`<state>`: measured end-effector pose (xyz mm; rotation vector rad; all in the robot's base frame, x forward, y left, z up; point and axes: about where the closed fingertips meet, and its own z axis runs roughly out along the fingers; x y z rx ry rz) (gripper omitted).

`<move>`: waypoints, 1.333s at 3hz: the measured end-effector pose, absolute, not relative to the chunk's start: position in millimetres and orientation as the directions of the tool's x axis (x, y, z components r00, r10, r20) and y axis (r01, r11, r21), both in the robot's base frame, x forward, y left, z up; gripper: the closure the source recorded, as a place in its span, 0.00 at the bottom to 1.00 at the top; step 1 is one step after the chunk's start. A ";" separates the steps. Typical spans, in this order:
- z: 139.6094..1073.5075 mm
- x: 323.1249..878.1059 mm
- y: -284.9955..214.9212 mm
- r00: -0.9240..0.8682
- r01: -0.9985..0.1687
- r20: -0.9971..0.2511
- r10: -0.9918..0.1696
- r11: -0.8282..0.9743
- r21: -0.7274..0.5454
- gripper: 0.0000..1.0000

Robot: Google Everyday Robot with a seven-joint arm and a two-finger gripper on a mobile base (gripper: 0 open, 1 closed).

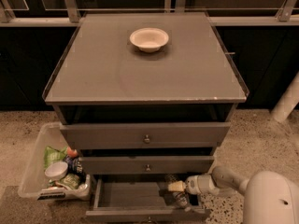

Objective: Place water bottle into bottom drawer

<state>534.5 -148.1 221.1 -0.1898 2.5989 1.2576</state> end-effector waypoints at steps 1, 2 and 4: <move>221.1 535.0 -148.2 -0.961 -0.223 -0.277 -0.009 0.620 0.752 0.80; 221.1 535.0 -148.2 -0.961 -0.223 -0.277 -0.009 0.620 0.752 0.58; 206.8 546.9 -152.3 -0.956 -0.141 -0.279 0.090 0.693 0.707 0.12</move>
Offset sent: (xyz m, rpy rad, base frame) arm 0.0005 -0.0001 -0.0001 -0.0002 -0.0007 -0.0006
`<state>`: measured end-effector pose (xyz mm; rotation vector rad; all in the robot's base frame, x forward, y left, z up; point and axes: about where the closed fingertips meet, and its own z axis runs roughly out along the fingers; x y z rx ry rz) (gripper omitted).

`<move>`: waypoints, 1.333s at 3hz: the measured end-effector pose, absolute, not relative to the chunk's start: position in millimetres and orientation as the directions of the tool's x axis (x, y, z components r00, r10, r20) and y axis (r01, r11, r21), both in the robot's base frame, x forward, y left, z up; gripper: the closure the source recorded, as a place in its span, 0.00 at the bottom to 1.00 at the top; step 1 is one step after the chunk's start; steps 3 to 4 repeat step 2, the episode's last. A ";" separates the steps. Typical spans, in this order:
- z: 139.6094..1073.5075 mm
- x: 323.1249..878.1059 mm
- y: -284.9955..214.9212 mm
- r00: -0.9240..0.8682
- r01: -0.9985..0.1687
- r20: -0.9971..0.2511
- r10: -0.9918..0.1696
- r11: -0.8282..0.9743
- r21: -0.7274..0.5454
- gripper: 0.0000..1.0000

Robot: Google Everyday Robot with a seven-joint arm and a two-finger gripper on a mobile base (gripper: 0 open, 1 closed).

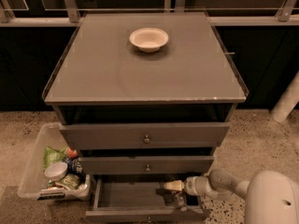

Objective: Place water bottle into bottom drawer

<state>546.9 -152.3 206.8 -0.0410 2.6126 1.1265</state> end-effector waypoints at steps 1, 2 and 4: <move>202.7 551.3 -155.2 -0.952 -0.135 -0.289 0.100 0.709 0.692 0.00; 202.7 551.3 -155.2 -0.952 -0.135 -0.289 0.100 0.709 0.692 0.00; 202.7 551.3 -155.2 -0.952 -0.135 -0.289 0.100 0.709 0.692 0.00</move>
Offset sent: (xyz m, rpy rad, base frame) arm 0.0044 -0.0030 -0.0041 -0.0199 -0.0086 -0.0172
